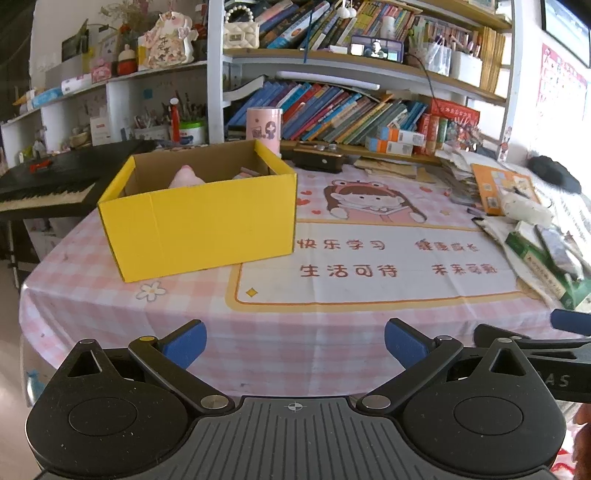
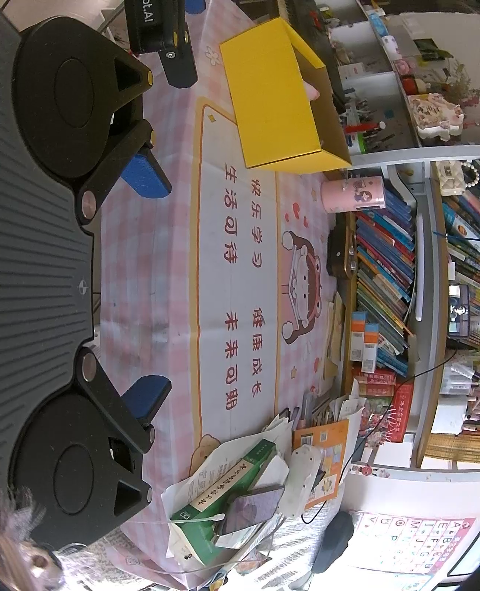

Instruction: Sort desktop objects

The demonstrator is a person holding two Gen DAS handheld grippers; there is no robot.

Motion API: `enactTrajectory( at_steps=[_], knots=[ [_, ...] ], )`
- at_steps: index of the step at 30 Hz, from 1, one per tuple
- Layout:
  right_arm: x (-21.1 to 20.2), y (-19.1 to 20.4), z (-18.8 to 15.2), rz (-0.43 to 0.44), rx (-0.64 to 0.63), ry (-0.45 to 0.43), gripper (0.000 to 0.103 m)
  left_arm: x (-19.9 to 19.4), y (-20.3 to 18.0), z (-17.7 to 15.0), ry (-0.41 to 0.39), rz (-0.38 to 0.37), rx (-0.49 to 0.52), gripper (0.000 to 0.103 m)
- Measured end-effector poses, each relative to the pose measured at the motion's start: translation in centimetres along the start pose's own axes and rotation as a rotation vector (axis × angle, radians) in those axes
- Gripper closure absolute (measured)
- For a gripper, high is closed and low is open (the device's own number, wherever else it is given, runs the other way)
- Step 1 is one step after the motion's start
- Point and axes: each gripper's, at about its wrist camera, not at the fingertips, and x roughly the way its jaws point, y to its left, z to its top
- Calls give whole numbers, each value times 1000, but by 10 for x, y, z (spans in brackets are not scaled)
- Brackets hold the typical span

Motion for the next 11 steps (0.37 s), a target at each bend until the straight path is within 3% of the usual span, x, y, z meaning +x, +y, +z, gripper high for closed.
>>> enactTrajectory(
  at_steps=[11],
  knots=[
    [6,0,-1,9,-6,18,0,1,4,-2,8,11,-22,0]
  ],
)
